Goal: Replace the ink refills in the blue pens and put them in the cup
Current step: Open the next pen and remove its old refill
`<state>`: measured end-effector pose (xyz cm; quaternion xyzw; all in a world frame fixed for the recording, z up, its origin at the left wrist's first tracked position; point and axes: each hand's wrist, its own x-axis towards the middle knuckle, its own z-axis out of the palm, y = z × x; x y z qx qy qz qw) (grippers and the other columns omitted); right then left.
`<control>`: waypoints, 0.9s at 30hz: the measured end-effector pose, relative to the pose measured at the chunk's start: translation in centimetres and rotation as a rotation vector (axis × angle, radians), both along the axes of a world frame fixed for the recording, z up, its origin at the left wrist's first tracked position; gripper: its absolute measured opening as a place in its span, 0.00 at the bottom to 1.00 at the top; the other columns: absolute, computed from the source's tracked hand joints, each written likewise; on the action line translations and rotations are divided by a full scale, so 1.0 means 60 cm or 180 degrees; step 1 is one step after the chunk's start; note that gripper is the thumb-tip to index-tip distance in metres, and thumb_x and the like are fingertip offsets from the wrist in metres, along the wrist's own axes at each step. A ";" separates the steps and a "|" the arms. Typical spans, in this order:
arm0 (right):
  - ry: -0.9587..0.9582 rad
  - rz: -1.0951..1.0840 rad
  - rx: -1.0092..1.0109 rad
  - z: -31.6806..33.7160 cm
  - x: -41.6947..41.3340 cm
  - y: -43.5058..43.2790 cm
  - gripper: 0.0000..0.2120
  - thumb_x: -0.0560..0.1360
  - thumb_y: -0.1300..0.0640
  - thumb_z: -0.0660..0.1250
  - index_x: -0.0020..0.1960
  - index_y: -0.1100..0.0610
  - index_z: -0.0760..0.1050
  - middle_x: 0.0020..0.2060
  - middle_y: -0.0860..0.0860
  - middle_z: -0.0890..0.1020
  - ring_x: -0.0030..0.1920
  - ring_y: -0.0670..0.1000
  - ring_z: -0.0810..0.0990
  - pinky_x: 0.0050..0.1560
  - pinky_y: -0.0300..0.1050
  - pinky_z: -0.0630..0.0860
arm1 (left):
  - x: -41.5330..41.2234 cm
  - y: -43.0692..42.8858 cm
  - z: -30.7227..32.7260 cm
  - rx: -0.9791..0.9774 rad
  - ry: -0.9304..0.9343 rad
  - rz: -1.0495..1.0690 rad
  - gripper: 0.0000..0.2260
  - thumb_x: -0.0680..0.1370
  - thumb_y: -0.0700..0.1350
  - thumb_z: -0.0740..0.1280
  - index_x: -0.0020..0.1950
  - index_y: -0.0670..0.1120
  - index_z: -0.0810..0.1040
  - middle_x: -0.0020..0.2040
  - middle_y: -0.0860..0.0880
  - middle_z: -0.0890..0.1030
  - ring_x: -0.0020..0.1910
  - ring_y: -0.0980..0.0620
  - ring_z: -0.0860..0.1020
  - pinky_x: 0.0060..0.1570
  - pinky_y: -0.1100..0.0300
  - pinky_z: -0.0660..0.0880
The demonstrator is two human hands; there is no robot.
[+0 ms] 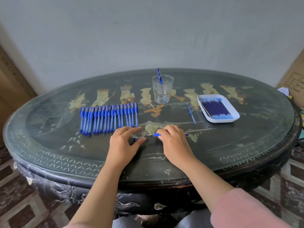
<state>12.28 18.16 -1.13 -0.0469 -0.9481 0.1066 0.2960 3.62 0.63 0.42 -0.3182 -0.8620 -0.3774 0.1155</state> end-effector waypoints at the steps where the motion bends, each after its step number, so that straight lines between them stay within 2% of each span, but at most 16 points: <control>1: 0.0000 0.0039 0.0010 0.000 0.000 -0.001 0.09 0.72 0.68 0.70 0.49 0.56 0.79 0.41 0.50 0.76 0.43 0.54 0.74 0.45 0.45 0.69 | 0.003 0.000 0.004 0.0074 0.0080 -0.0037 0.18 0.71 0.49 0.76 0.59 0.49 0.83 0.51 0.55 0.82 0.53 0.55 0.76 0.58 0.59 0.72; 4: 0.0026 0.0182 0.0018 0.001 0.000 -0.003 0.09 0.72 0.67 0.71 0.50 0.57 0.79 0.42 0.50 0.77 0.44 0.53 0.74 0.46 0.47 0.72 | 0.017 0.004 0.011 0.0173 0.0078 -0.0171 0.16 0.70 0.48 0.77 0.57 0.50 0.82 0.50 0.58 0.82 0.52 0.63 0.75 0.57 0.75 0.66; 7: 0.0066 0.0290 0.0068 0.004 0.002 -0.004 0.08 0.74 0.66 0.70 0.50 0.57 0.78 0.43 0.50 0.77 0.44 0.54 0.73 0.45 0.47 0.72 | 0.024 0.010 0.007 0.0277 0.0124 -0.0267 0.11 0.70 0.43 0.77 0.51 0.49 0.84 0.47 0.62 0.81 0.51 0.69 0.74 0.56 0.77 0.66; 9: 0.0107 0.0363 0.0112 0.006 0.004 -0.006 0.07 0.75 0.65 0.69 0.51 0.57 0.78 0.44 0.50 0.77 0.44 0.54 0.73 0.45 0.46 0.71 | 0.024 0.013 0.002 0.0360 0.0218 -0.0262 0.08 0.70 0.40 0.77 0.48 0.48 0.84 0.44 0.62 0.80 0.47 0.68 0.75 0.55 0.72 0.71; 10: 0.0127 0.0402 0.0122 0.006 0.004 -0.006 0.06 0.75 0.65 0.69 0.51 0.57 0.78 0.44 0.50 0.77 0.44 0.54 0.73 0.45 0.46 0.71 | 0.022 0.014 -0.003 0.0379 0.0259 -0.0234 0.07 0.71 0.40 0.77 0.46 0.47 0.84 0.44 0.61 0.80 0.45 0.65 0.76 0.54 0.63 0.76; 12: 0.0170 0.0462 0.0113 0.005 0.003 -0.006 0.06 0.75 0.65 0.69 0.51 0.57 0.78 0.44 0.50 0.77 0.45 0.53 0.72 0.45 0.46 0.72 | 0.017 0.013 -0.010 0.0276 0.0274 -0.0229 0.03 0.74 0.46 0.73 0.46 0.47 0.83 0.43 0.59 0.81 0.43 0.59 0.78 0.49 0.47 0.78; 13: 0.0195 0.0479 0.0102 0.005 0.003 -0.005 0.07 0.75 0.65 0.69 0.52 0.58 0.78 0.45 0.50 0.77 0.45 0.52 0.71 0.46 0.46 0.72 | 0.016 0.012 -0.011 0.0212 0.0271 -0.0246 0.08 0.77 0.51 0.69 0.45 0.48 0.83 0.42 0.58 0.81 0.43 0.56 0.78 0.47 0.44 0.77; 16: 0.0239 0.0535 0.0092 0.005 0.003 -0.005 0.07 0.75 0.65 0.70 0.52 0.58 0.78 0.45 0.50 0.78 0.45 0.51 0.70 0.46 0.46 0.74 | 0.017 0.010 -0.009 0.0241 0.0224 -0.0286 0.17 0.80 0.59 0.60 0.44 0.49 0.81 0.40 0.58 0.80 0.42 0.54 0.77 0.46 0.42 0.75; 18: 0.0235 0.0560 0.0136 0.006 0.004 -0.005 0.08 0.74 0.65 0.71 0.52 0.58 0.78 0.45 0.50 0.79 0.45 0.52 0.72 0.46 0.47 0.75 | 0.022 0.011 -0.006 0.0263 0.0075 -0.0224 0.20 0.79 0.63 0.58 0.47 0.51 0.82 0.43 0.59 0.80 0.45 0.55 0.77 0.51 0.44 0.75; 20: 0.0233 0.0532 0.0168 0.007 0.004 -0.006 0.11 0.72 0.67 0.71 0.53 0.58 0.78 0.46 0.50 0.79 0.46 0.52 0.73 0.46 0.47 0.75 | 0.027 0.011 -0.003 0.0233 -0.0103 -0.0215 0.21 0.76 0.65 0.62 0.57 0.52 0.81 0.50 0.60 0.81 0.52 0.59 0.77 0.58 0.52 0.72; 22: 0.0252 0.0509 0.0188 0.006 0.004 -0.005 0.12 0.72 0.68 0.71 0.53 0.58 0.78 0.46 0.50 0.80 0.47 0.51 0.71 0.47 0.46 0.74 | 0.027 0.009 -0.003 0.0268 -0.0190 -0.0288 0.21 0.73 0.61 0.69 0.62 0.52 0.78 0.52 0.61 0.80 0.54 0.61 0.76 0.58 0.60 0.71; 23: 0.0265 0.0509 0.0201 0.006 0.004 -0.005 0.11 0.72 0.67 0.71 0.53 0.58 0.78 0.46 0.50 0.80 0.47 0.51 0.71 0.47 0.46 0.74 | 0.027 0.009 -0.002 0.0310 -0.0220 -0.0357 0.18 0.74 0.56 0.72 0.61 0.52 0.78 0.51 0.61 0.80 0.53 0.60 0.76 0.57 0.61 0.72; 25: 0.0269 0.0519 0.0231 0.006 0.004 -0.005 0.10 0.73 0.66 0.71 0.53 0.57 0.78 0.45 0.50 0.79 0.46 0.51 0.71 0.46 0.45 0.73 | 0.027 0.010 0.000 0.0344 -0.0126 -0.0424 0.10 0.75 0.50 0.72 0.54 0.50 0.80 0.47 0.60 0.81 0.49 0.59 0.77 0.53 0.56 0.75; 26: 0.0262 0.0520 0.0257 0.006 0.004 -0.005 0.10 0.73 0.65 0.71 0.53 0.57 0.78 0.45 0.50 0.79 0.46 0.51 0.71 0.46 0.45 0.72 | 0.026 0.010 -0.001 0.0332 -0.0057 -0.0391 0.09 0.76 0.53 0.69 0.50 0.48 0.81 0.45 0.58 0.81 0.47 0.58 0.77 0.51 0.52 0.76; 27: 0.0253 0.0515 0.0284 0.006 0.003 -0.006 0.09 0.73 0.65 0.72 0.53 0.57 0.78 0.45 0.49 0.79 0.45 0.52 0.72 0.45 0.45 0.72 | 0.024 0.010 0.000 0.0315 -0.0004 -0.0330 0.14 0.78 0.58 0.65 0.48 0.48 0.82 0.45 0.58 0.82 0.47 0.57 0.77 0.50 0.49 0.76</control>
